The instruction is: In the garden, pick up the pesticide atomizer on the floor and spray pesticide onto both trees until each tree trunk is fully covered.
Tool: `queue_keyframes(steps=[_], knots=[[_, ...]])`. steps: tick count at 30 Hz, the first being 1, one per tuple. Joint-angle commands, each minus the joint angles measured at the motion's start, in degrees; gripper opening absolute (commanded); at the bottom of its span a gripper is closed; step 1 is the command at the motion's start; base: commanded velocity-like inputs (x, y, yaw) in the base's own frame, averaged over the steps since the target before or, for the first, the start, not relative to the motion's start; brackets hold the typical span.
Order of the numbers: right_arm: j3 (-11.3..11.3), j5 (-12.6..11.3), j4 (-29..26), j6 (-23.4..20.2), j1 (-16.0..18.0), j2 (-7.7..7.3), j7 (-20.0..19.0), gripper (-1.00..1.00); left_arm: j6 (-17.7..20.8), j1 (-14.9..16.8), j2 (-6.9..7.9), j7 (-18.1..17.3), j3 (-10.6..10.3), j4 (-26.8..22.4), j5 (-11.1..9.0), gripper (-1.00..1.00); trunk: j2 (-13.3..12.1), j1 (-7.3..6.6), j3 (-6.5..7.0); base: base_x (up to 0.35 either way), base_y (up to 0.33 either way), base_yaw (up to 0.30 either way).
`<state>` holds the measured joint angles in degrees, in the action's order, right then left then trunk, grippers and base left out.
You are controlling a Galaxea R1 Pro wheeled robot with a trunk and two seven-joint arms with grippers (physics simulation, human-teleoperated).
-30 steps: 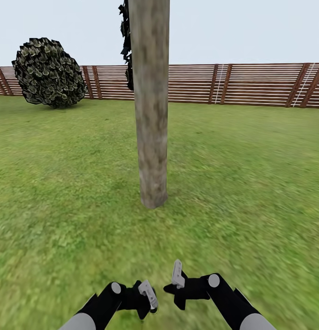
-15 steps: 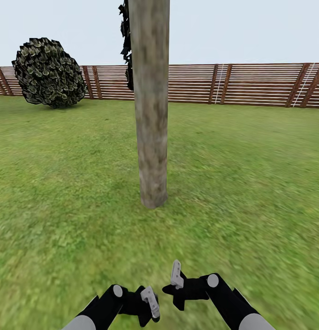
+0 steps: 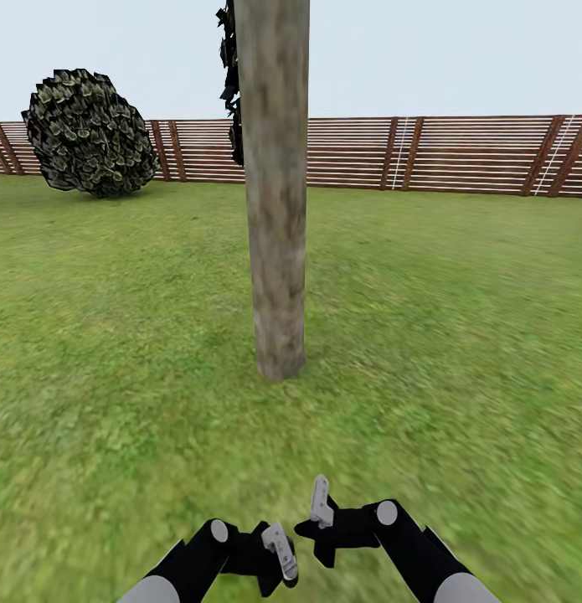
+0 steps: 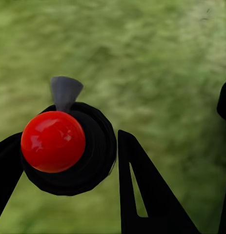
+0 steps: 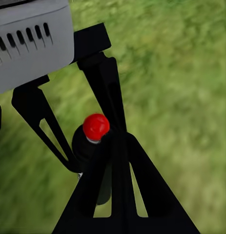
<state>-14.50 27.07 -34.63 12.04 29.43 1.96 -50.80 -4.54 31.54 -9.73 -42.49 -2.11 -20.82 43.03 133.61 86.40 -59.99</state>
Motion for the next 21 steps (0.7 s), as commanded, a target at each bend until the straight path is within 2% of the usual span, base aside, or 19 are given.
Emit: queue_keyframes(steps=[1,21], knots=[[0.00,0.00,0.00,0.00,0.00,0.02,0.00,-1.00,-0.02,0.01,-0.01,0.04,0.00,0.00,-0.06,-1.00,0.00,0.00,0.00,0.000,0.000,0.000],[0.00,0.03,0.04,0.00,0.01,0.06,0.00,-1.00,-1.82,0.19,-0.26,-0.57,-0.07,-0.11,-0.47,-1.00,0.00,0.00,0.00,0.000,0.000,0.000]])
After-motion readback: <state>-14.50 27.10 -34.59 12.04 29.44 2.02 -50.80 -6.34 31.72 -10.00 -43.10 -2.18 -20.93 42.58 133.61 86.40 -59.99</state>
